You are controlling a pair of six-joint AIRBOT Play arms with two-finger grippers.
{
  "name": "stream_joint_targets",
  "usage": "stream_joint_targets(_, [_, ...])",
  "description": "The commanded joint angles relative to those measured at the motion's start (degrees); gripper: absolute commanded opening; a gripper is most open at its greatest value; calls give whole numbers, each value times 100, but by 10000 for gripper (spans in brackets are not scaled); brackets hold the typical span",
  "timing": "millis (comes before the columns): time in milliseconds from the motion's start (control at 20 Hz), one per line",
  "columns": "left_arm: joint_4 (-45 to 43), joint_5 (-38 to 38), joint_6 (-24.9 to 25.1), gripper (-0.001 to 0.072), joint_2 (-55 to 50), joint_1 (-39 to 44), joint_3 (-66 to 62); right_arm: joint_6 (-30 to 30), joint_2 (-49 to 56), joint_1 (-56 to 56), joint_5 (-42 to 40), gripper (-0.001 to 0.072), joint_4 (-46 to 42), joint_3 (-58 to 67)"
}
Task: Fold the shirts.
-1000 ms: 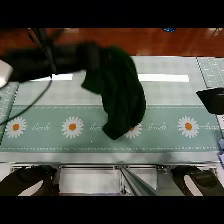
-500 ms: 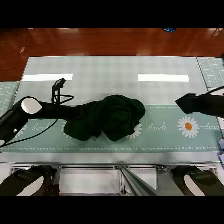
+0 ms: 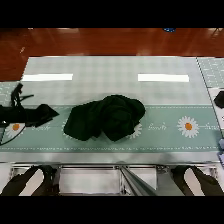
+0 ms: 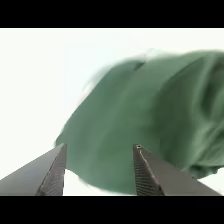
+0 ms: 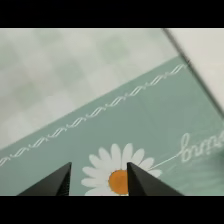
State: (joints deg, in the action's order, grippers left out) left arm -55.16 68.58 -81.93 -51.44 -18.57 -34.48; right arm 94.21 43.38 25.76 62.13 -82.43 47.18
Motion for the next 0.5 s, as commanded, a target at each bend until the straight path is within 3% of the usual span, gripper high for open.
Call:
stream_joint_targets(0, [188,129,-122,505,90,-553,1014,-1139,-44,138,-144,407,1971,-1272])
stream_joint_targets(250, [439,-46,-101,505,-216,-551,1602,-1287,221,-415,-197,407,2337,-1779])
stream_joint_targets(450, [1775,-942,494,505,-748,271,1683,-1279,664,-977,-376,406,2522,-1779])
